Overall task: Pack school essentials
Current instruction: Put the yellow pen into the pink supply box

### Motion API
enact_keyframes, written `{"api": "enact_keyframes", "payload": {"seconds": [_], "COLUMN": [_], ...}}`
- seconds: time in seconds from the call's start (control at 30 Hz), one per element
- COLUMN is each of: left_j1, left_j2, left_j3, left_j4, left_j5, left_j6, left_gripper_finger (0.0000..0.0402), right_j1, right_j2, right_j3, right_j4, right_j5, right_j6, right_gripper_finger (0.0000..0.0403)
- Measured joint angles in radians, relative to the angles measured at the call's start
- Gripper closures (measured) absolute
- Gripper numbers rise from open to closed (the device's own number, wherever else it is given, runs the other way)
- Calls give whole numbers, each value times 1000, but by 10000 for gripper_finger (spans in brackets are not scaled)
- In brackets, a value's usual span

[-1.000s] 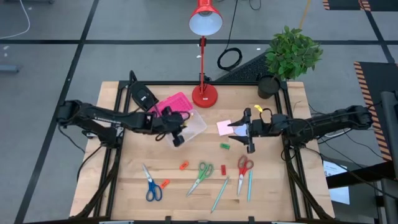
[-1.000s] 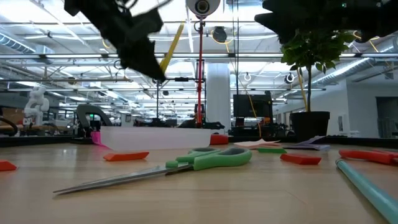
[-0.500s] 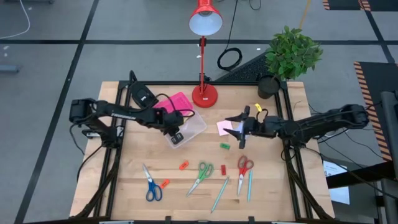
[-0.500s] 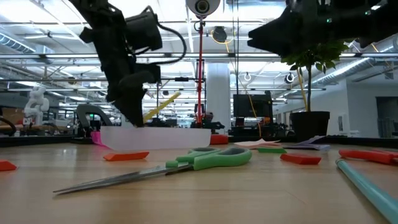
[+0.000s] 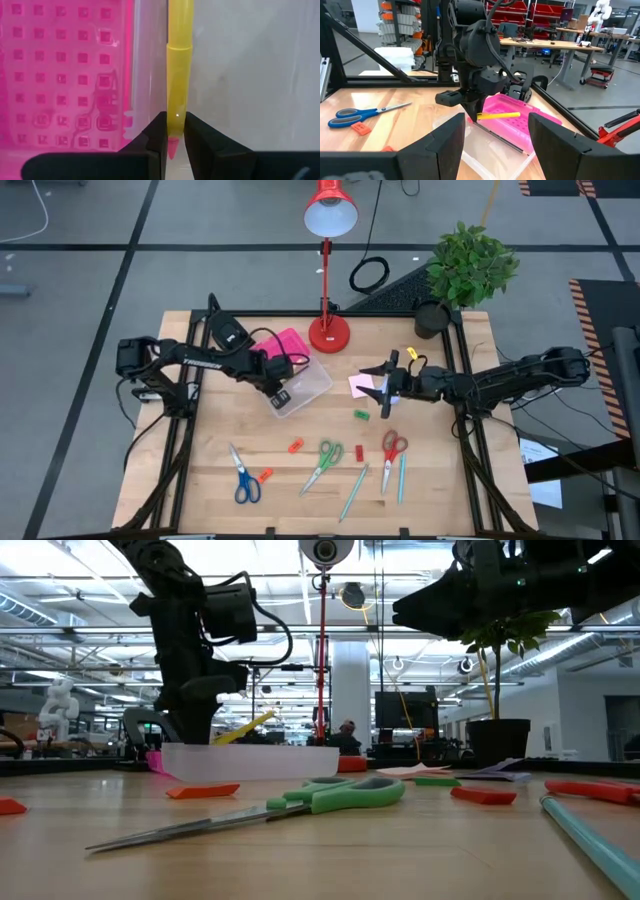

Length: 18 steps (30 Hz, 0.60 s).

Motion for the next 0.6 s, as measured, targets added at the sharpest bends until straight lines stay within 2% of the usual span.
{"api": "enact_keyframes", "payload": {"seconds": [0.6], "left_j1": [0], "left_j2": [0], "left_j3": [0], "left_j4": [-2], "left_j5": [0], "left_j6": [7], "left_gripper_finger": [344], "right_j1": [0], "right_j2": [0], "right_j3": [0], "right_j4": [0], "right_j5": [0], "right_j6": [0], "right_gripper_finger": [192]}}
